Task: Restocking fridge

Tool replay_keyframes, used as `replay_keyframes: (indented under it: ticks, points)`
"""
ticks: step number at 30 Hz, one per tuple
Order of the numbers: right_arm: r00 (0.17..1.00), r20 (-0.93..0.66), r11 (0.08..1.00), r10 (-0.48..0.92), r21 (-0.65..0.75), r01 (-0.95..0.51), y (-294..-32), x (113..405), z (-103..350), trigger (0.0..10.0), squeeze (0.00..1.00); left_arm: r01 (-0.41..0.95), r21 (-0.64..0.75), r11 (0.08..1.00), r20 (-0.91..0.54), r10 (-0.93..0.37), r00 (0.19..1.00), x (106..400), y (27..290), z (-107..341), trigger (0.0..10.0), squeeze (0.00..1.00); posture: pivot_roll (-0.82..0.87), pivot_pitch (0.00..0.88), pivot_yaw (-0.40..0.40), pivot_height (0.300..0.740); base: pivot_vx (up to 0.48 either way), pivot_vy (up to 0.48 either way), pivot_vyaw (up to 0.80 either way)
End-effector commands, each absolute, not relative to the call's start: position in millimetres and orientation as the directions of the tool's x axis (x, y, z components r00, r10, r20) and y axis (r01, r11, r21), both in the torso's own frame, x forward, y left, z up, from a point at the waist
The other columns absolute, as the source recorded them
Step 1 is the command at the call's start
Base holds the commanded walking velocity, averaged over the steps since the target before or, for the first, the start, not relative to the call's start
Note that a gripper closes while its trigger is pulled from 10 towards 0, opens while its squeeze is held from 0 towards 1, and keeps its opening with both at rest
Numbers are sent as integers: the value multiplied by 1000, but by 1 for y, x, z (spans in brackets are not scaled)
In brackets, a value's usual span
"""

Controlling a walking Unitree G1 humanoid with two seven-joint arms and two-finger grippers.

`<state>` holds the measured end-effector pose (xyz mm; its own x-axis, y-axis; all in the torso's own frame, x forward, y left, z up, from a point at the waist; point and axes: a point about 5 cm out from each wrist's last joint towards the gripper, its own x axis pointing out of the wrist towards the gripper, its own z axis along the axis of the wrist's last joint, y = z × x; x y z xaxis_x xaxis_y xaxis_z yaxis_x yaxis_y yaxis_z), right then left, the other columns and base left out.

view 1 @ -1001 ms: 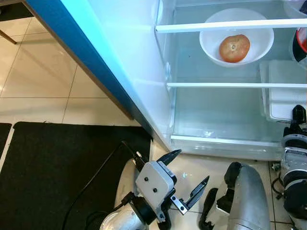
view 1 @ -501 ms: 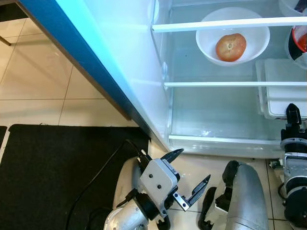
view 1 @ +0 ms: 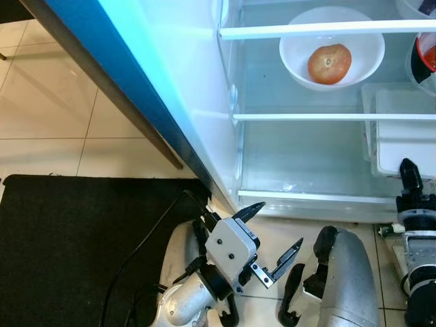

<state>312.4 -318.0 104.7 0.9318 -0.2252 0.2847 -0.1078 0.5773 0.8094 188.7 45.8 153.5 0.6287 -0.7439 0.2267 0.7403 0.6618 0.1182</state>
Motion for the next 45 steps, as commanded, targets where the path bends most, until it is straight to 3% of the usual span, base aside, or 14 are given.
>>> replay_keyframes:
  ticks: [1, 4, 5, 6, 7, 21, 31, 40, 41, 42, 45]
  points:
    - [941, 263, 575, -211, 812, -98, -315, 309, 97, 10000, 0, 751, 87, 655, 211, -749, 629, 182, 43, 146, 10000, 0, 188, 423, 91, 300, 0, 0, 0]
    - [937, 281, 572, -210, 812, -115, -314, 314, 103, 10000, 0, 751, 86, 655, 210, -749, 629, 180, 43, 146, 10000, 0, 193, 428, 91, 300, 0, 0, 0]
    - [933, 287, 570, -216, 813, -118, -314, 318, 109, 1569, 0, 750, 86, 656, 208, -748, 630, 180, 44, 145, 10000, 0, 196, 433, 91, 300, 0, 0, 0]
    - [931, 291, 569, -220, 814, -120, -313, 321, 112, 1569, 0, 749, 86, 657, 206, -747, 632, 180, 45, 145, 10000, 0, 196, 433, 91, 300, 0, 0, 0]
    - [928, 296, 575, -225, 809, -119, -313, 323, 116, 0, 0, 748, 86, 658, 204, -747, 633, 180, 45, 145, 10000, 0, 198, 433, 91, 300, 0, 0, 0]
    - [911, 332, 564, -246, 813, -144, -311, 344, 147, 0, 0, 748, 84, 658, 204, -746, 633, 177, 44, 144, 10000, 0, 203, 436, 89, 300, 0, 0, 0]
    - [875, 226, 433, -428, 901, -21, -321, 339, 137, 0, 0, 753, 83, 653, 199, -751, 629, 176, 45, 143, 10000, 0, 205, 440, 98, 300, 0, 0, 0]
    - [865, 164, 362, -474, 932, 22, -316, 340, 130, 431, 0, 759, 82, 646, 198, -757, 623, 175, 44, 144, 10000, 0, 207, 440, 104, 300, 0, 0, 0]
    - [869, 150, 357, -472, 934, 33, -314, 341, 128, 9255, 0, 760, 82, 645, 197, -758, 622, 175, 44, 144, 10000, 0, 207, 439, 105, 300, 0, 0, 0]
    - [875, 132, 352, -467, 935, 46, -311, 341, 125, 10000, 0, 761, 81, 644, 196, -759, 621, 174, 44, 144, 10000, 0, 210, 442, 108, 300, 0, 0, 0]
    - [878, 127, 352, -462, 935, 50, -309, 342, 123, 10000, 0, 762, 81, 643, 195, -760, 620, 174, 44, 144, 10000, 0, 210, 442, 108, 300, 0, 0, 0]
